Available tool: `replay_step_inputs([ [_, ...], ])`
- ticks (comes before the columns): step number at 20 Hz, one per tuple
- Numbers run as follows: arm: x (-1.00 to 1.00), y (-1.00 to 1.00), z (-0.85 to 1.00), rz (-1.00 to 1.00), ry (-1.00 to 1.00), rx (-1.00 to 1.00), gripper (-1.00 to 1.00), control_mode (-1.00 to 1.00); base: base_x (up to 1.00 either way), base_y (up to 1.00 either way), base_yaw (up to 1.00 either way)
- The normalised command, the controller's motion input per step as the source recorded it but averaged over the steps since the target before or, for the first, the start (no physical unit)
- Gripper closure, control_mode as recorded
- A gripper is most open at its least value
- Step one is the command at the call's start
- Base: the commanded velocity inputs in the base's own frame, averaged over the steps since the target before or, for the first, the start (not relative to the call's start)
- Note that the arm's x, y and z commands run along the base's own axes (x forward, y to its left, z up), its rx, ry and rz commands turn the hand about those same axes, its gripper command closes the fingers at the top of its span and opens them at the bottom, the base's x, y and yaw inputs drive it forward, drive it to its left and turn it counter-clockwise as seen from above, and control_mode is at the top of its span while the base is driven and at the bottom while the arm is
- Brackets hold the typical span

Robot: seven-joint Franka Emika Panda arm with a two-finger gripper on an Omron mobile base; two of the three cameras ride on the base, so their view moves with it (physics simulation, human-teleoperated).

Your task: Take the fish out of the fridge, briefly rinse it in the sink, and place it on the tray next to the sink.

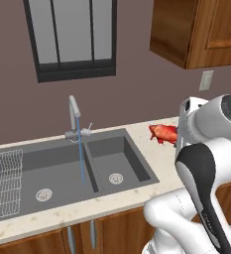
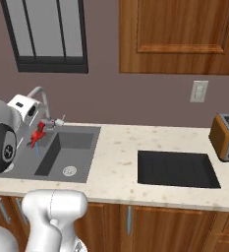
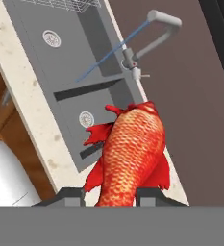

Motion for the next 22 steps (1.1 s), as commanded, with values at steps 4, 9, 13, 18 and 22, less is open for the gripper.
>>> replay_step_inputs([
  [4,0.0,-1.0,-0.22,-0.35,0.01,0.0,1.0,-1.0,0.0,0.0,0.0],
  [9,0.0,-1.0,-0.17,-0.4,0.03,0.05,1.0,-1.0,0.0,0.0,0.0],
  [13,0.0,-1.0,-0.1,-0.36,0.0,0.12,1.0,-1.0,0.0,0.0,0.0],
  [18,0.0,-1.0,-0.16,-0.19,0.0,0.21,1.0,-1.0,0.0,0.0,0.0],
  [22,0.09,-1.0,-0.24,-0.05,0.02,0.2,1.0,-1.0,0.0,0.0,0.0],
])
